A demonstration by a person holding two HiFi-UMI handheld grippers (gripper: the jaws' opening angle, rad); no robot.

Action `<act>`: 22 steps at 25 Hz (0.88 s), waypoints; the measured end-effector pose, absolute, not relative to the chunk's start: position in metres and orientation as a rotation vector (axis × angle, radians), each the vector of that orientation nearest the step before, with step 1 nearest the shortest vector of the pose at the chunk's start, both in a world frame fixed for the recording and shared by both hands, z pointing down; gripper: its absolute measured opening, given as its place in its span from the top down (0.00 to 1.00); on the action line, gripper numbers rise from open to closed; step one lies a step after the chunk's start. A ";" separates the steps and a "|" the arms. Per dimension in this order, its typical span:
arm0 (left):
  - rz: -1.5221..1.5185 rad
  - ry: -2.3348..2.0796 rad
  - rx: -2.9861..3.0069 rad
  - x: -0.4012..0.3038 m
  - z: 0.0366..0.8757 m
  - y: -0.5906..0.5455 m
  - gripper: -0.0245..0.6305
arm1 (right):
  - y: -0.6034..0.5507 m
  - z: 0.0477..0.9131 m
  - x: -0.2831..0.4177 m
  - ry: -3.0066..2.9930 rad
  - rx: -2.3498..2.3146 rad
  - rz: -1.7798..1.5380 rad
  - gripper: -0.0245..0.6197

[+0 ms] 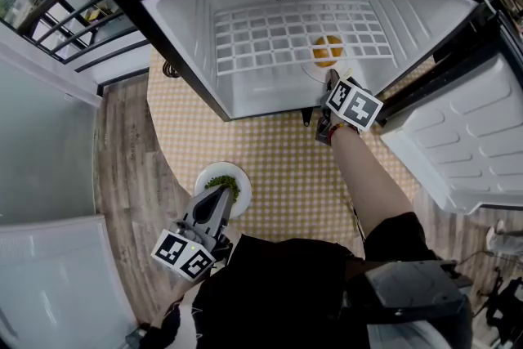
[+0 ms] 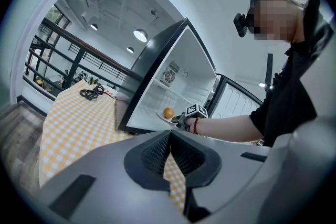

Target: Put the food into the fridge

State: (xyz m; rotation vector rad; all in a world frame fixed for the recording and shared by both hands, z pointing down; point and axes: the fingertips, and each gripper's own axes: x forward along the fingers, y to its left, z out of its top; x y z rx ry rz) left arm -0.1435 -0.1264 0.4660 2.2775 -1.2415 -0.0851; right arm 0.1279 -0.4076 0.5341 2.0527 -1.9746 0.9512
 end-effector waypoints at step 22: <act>-0.088 -1.246 2.277 -0.146 0.465 -0.124 0.95 | -0.407 0.532 0.130 -1.929 1.980 0.693 0.61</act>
